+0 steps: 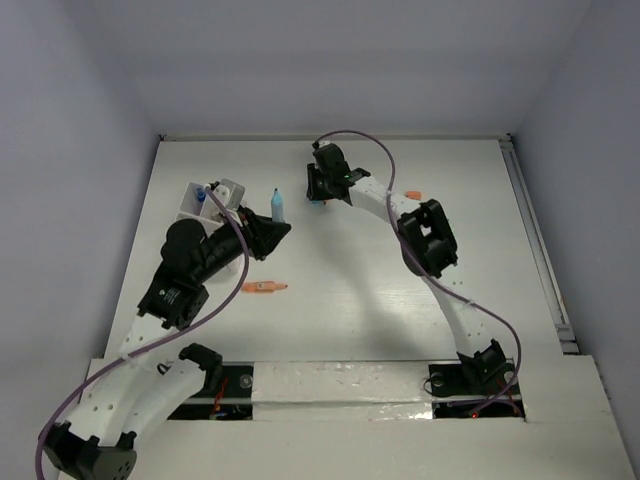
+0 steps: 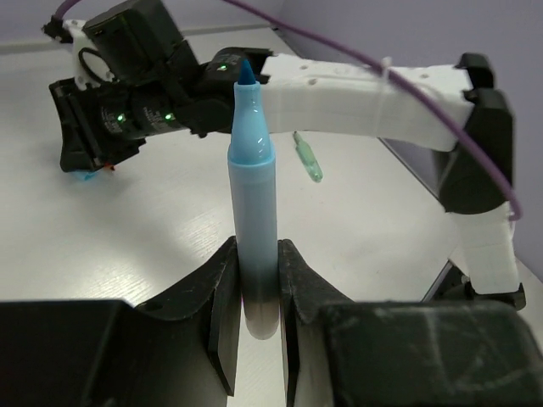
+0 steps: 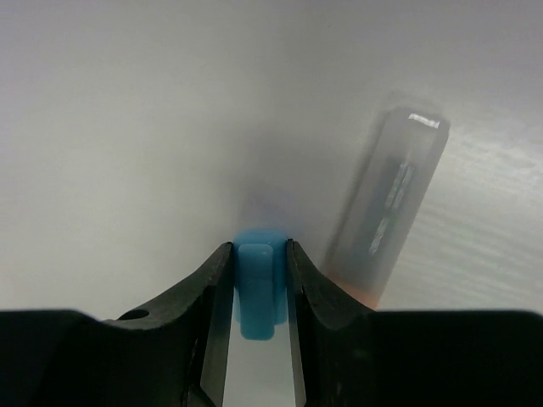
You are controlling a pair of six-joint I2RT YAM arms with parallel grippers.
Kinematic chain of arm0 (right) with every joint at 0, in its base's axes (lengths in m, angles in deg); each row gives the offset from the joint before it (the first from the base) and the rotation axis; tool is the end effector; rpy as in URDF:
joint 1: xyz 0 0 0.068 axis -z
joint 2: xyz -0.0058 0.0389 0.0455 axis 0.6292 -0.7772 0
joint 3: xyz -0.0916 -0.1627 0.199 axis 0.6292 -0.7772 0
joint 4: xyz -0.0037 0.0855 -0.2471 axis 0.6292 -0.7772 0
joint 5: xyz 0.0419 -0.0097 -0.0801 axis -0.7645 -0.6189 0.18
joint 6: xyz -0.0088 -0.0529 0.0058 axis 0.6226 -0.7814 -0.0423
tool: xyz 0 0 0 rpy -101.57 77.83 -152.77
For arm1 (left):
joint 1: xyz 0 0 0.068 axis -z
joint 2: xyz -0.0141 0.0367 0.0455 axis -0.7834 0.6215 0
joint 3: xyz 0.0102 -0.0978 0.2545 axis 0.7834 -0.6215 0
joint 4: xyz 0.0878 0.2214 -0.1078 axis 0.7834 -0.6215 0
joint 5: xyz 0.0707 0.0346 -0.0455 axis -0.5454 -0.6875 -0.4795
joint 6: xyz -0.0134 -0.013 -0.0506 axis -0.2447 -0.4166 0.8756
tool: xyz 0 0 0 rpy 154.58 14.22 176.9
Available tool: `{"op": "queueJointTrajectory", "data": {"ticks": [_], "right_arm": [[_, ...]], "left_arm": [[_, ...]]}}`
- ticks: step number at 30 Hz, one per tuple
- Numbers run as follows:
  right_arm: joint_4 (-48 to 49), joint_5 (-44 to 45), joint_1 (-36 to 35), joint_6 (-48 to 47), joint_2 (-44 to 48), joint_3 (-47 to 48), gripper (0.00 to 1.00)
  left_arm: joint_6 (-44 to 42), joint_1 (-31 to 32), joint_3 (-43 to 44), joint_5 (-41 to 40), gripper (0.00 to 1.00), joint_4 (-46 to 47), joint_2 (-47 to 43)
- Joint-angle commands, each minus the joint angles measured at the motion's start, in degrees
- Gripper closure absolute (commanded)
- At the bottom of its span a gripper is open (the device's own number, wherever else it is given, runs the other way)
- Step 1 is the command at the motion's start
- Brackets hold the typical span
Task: Sort the stationery into containers
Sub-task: Close the pen cap on the pen.
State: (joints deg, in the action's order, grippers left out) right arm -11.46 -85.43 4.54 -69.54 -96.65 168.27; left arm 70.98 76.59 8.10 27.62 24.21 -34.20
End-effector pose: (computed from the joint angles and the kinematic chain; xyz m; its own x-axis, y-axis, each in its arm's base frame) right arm 0.4724 0.3224 0.1624 -0.6793 -0.0733 -0.7301 -0.3404 0.9129 0.2251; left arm 0.1445 -0.0832 0.3678 -0.1614 -0.2459 -0.9558 0.7376 0.6133 -0.2824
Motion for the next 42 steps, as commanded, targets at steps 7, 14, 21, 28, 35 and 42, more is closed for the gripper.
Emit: {"op": "queueJointTrajectory", "data": {"ticks": [7, 14, 21, 28, 35, 42], "right_arm": [[28.7, -8.2, -0.2, 11.9, 24.2, -23.4, 0.85], [46.4, -9.9, -0.7, 21.0, 46.7, -48.7, 0.83], [53.4, -7.1, -3.8, 25.3, 56.7, -57.6, 0.8], [57.7, -4.1, -9.0, 25.4, 57.0, -57.9, 0.78], [57.4, -3.5, -11.2, 24.5, 54.2, -55.0, 0.77], [56.0, -2.5, -12.5, 22.2, 53.3, -54.4, 0.77]], "left_arm": [[3.6, -0.4, -2.0, 0.8, 1.0, 4.1, 3.8], [3.6, -0.4, -2.4, 0.3, 1.0, 3.8, 6.3], [0.7, -0.4, -1.1, -1.6, 1.0, 2.2, 6.9], [1.1, -0.4, -1.3, 0.1, 1.0, 2.9, 7.5], [0.5, -0.4, -0.8, 0.1, 1.0, 2.0, 8.7], [0.3, -0.4, -0.6, -0.6, 1.0, 2.0, 8.2]]}}
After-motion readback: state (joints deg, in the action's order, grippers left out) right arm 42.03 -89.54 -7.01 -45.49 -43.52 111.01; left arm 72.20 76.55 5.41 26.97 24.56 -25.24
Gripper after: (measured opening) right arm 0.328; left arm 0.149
